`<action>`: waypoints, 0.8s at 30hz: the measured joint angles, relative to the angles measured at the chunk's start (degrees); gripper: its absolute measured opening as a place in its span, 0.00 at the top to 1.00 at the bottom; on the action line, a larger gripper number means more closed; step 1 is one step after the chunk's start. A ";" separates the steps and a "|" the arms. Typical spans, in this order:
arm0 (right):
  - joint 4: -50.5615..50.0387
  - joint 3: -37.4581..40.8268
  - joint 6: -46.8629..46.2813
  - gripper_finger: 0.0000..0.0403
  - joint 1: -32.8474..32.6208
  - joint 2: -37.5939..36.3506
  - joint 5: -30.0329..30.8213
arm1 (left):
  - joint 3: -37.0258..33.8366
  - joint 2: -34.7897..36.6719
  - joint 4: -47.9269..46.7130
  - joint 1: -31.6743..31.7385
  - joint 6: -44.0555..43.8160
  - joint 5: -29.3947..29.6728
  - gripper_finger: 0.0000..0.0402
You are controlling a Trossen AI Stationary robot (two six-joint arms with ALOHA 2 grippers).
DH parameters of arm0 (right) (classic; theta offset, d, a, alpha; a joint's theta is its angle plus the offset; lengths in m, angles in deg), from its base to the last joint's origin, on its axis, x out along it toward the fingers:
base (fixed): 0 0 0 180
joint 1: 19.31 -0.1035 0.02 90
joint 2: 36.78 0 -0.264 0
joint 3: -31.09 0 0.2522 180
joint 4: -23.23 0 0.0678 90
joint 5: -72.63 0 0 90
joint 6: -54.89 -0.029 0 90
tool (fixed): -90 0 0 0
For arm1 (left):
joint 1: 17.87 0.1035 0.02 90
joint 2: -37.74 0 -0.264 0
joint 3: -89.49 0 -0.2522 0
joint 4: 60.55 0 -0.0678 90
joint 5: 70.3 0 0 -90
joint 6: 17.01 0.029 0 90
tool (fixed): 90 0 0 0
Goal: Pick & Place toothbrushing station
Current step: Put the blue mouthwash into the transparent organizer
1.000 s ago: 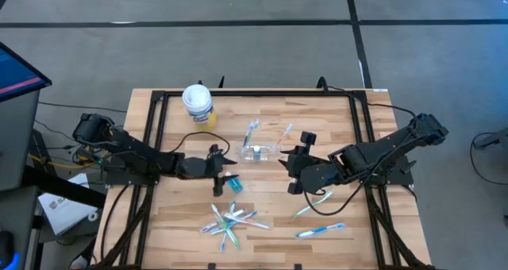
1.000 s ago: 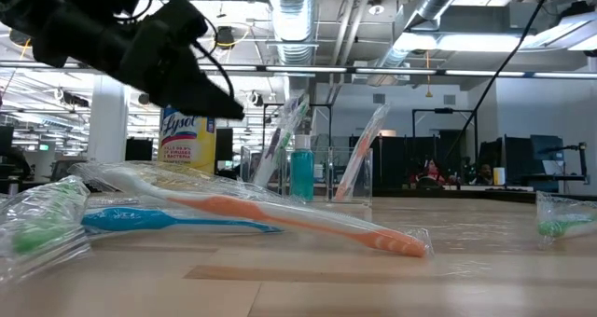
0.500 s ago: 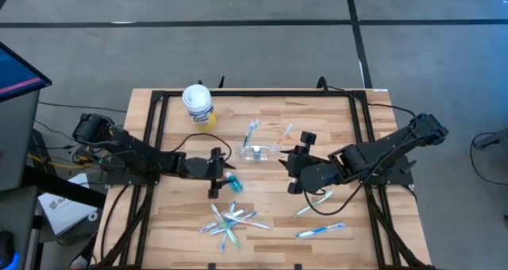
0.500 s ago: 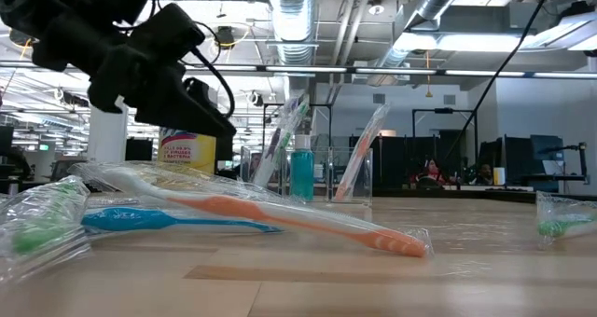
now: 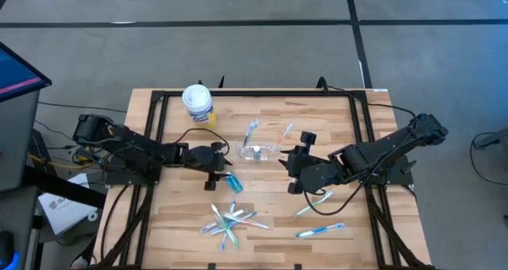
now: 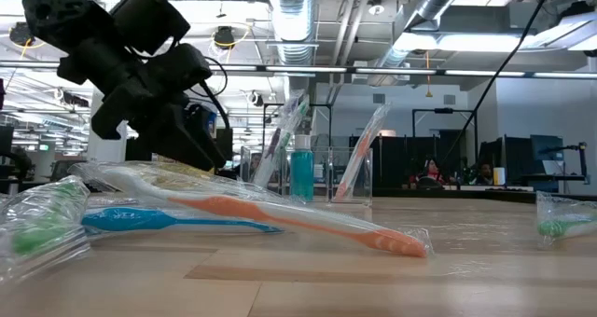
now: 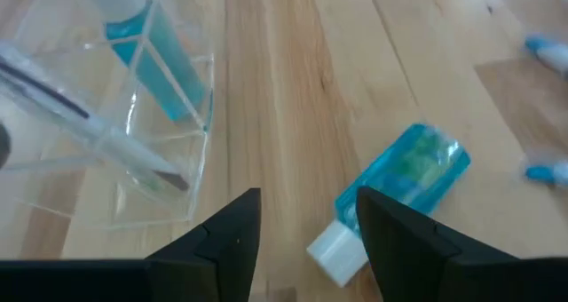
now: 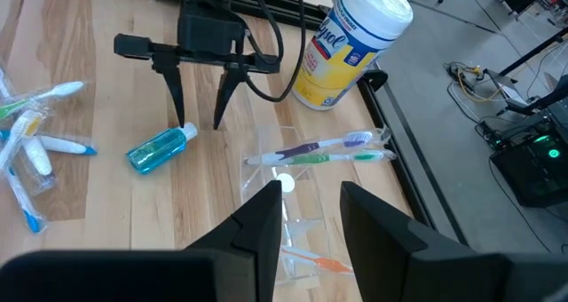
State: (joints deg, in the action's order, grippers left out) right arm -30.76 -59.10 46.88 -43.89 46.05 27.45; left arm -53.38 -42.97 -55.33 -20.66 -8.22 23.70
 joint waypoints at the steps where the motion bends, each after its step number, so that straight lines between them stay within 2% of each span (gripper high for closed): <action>1: 0.01 0.00 0.00 0.73 0.00 0.00 0.01 | 0.01 0.00 -0.63 0.27 0.43 -0.15 0.55; 12: 0.01 0.00 0.00 0.73 0.00 0.00 0.02 | -0.02 -0.05 -3.84 1.33 4.48 -3.25 0.57; 24: 0.01 0.00 -0.02 0.73 0.00 0.00 0.00 | 0.07 -6.91 -1.66 1.65 5.96 -5.83 0.58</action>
State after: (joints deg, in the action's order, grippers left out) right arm -30.76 -59.10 46.86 -43.89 46.05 27.45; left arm -53.31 -49.88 -56.99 -19.01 -2.26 17.87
